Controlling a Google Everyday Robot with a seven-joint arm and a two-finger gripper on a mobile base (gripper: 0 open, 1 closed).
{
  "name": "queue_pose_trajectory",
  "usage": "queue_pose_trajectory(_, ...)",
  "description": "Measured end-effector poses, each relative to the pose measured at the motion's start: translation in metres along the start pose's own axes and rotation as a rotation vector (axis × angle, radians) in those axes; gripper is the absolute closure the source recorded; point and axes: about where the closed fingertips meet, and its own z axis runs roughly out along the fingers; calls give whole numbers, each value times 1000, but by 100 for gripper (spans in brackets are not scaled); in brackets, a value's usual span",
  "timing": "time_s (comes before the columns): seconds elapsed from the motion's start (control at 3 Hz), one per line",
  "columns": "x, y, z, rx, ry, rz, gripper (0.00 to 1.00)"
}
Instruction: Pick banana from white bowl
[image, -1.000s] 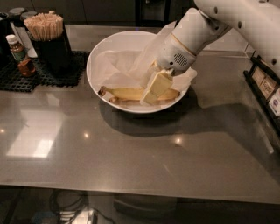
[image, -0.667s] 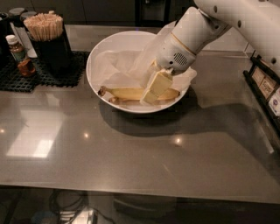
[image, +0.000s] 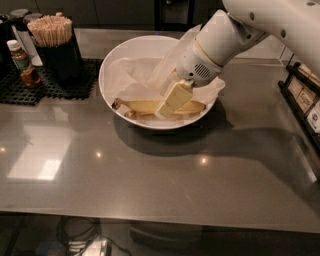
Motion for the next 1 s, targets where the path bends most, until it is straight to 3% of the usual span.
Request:
queue_pose_trajectory(0.33, -3, -2, -2, 45, -15, 7, 40)
queue_pose_trajectory(1.0, 4, -10, 17, 52, 7, 48, 39)
